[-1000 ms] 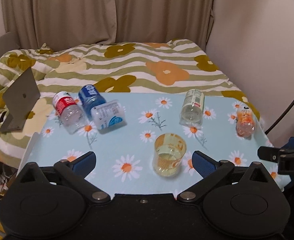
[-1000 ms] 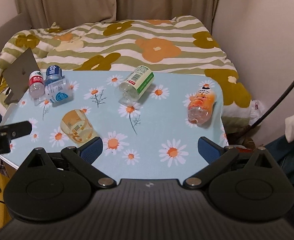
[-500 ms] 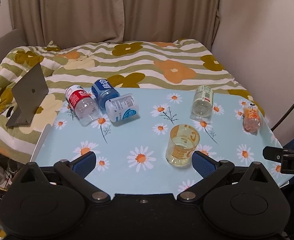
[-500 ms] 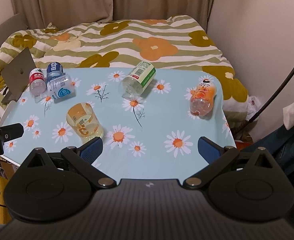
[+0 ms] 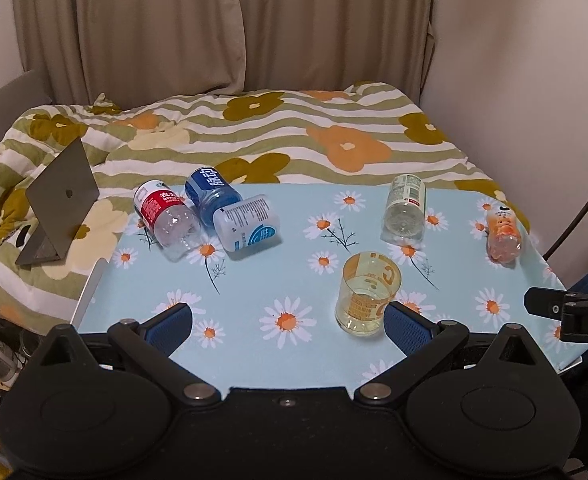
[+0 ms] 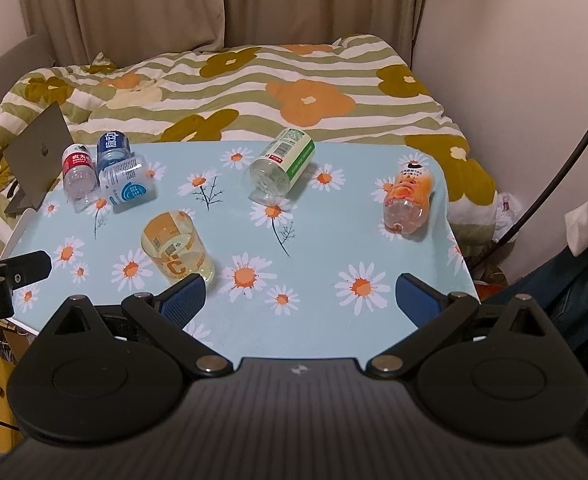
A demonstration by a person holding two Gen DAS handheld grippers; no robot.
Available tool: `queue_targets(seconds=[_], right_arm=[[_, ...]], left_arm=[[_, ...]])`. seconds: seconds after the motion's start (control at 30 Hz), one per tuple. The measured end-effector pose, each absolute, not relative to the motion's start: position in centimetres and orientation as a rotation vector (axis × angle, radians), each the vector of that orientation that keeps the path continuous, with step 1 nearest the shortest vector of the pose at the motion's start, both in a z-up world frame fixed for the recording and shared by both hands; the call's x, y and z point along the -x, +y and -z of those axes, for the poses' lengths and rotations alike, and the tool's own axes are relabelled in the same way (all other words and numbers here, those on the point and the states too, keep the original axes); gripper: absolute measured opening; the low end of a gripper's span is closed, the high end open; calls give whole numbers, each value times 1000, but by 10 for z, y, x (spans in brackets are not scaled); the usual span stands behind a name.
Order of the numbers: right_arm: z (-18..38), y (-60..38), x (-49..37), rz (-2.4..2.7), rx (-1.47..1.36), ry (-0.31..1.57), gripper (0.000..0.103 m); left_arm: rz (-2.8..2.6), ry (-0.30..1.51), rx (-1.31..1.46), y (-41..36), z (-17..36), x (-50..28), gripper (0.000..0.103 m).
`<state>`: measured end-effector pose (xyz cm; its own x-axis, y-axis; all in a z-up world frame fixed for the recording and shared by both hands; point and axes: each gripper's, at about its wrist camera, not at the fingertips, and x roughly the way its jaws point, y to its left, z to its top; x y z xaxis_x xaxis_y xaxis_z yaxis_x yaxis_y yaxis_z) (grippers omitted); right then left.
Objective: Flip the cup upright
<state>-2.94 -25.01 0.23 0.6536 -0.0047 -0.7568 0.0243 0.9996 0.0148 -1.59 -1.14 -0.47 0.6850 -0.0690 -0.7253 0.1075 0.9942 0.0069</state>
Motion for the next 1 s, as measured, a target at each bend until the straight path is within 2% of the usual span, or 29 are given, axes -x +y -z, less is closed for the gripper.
queue_targets(seconds=[1.0], right_arm=[[-2,-255,26,37,-33,861,103]], left_arm=[[93,797,-73,-12,7,8,103]])
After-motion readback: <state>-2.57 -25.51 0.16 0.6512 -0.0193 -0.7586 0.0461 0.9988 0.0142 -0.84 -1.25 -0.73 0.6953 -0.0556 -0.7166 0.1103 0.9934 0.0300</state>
